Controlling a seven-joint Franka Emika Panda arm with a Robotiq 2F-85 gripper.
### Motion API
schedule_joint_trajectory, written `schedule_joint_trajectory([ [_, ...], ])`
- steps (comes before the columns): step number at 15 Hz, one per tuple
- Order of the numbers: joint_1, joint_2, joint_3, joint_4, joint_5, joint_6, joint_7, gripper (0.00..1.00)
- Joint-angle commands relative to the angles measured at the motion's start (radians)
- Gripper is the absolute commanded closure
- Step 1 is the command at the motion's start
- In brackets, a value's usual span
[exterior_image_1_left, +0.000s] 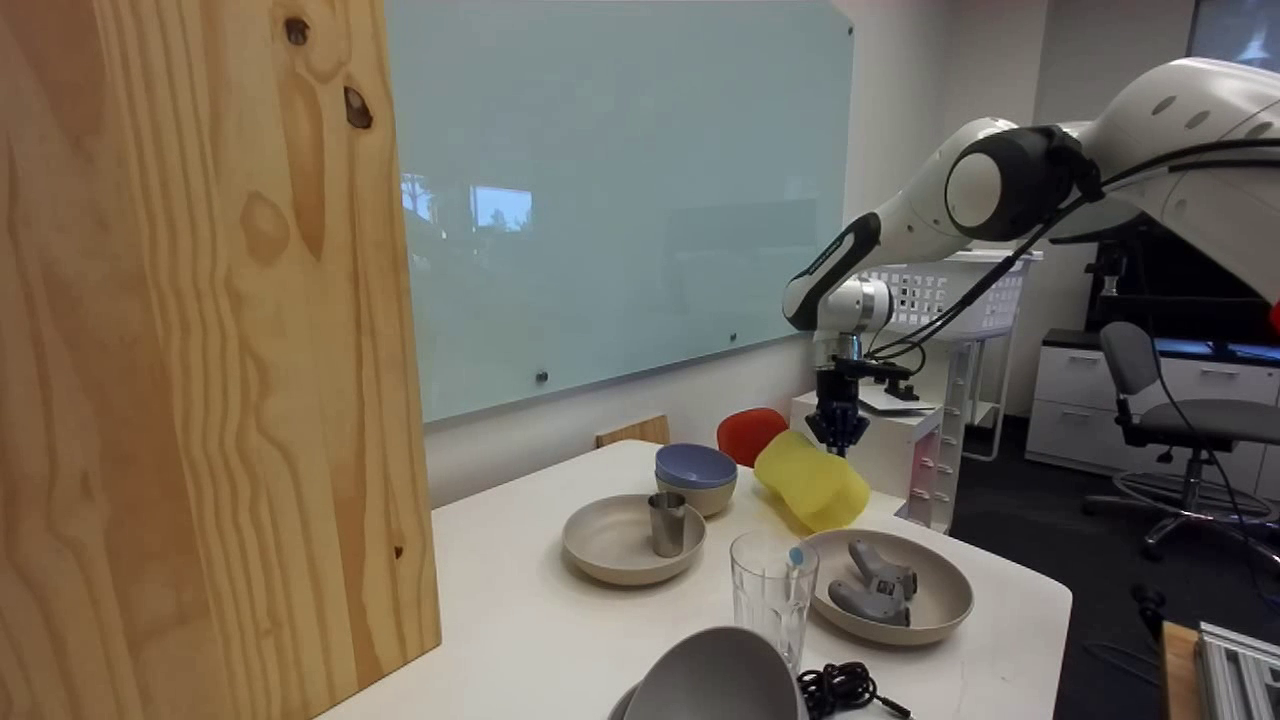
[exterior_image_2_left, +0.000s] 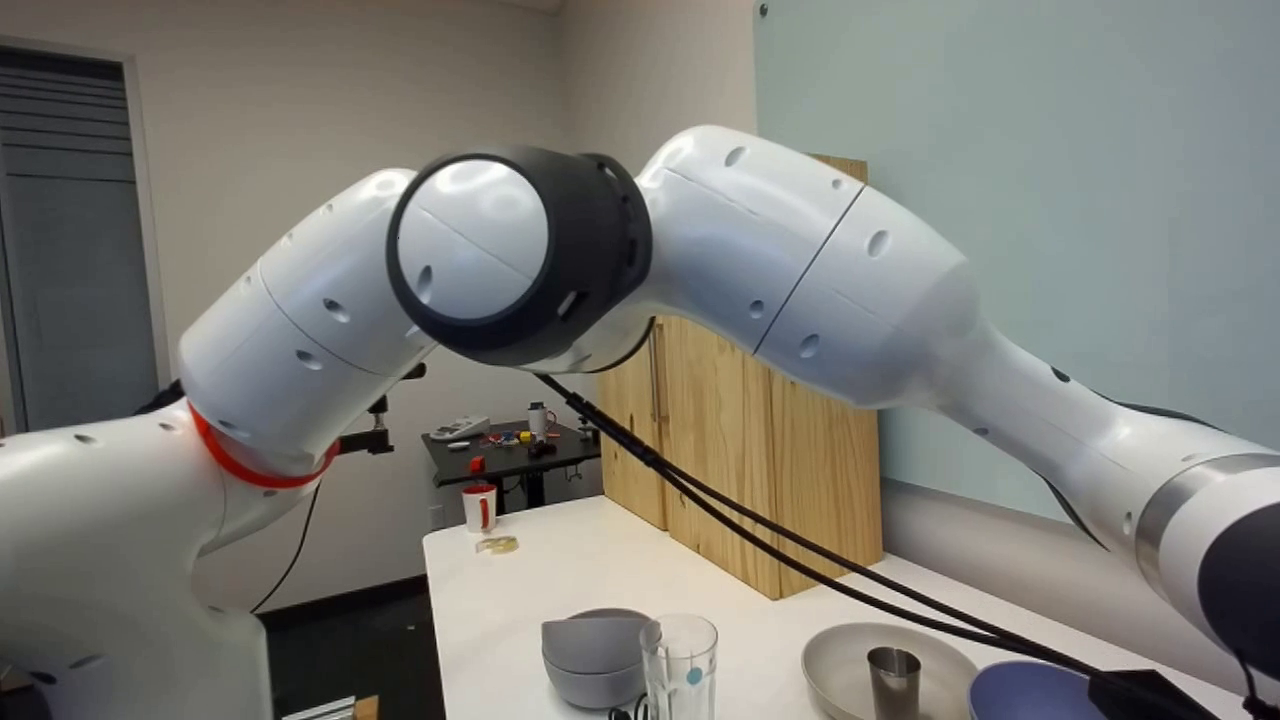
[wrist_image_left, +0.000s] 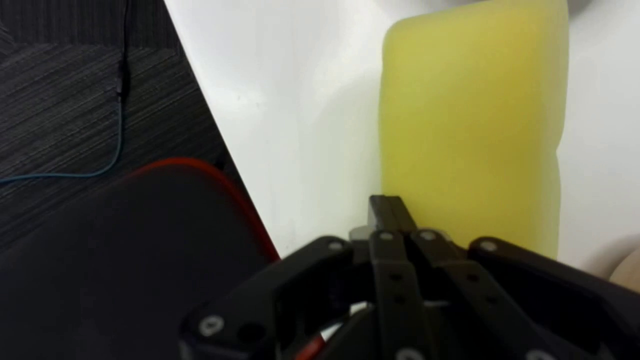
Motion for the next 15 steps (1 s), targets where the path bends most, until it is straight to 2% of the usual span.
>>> schedule_joint_trajectory([
  [1,-0.005,0.022,0.006,0.004,-0.003,-0.007,0.006,1.0],
  [11,-0.019,0.07,0.021,0.02,0.022,0.011,0.0,1.0],
  [15,-0.015,0.09,0.024,0.063,0.011,-0.008,0.0,1.0],
])
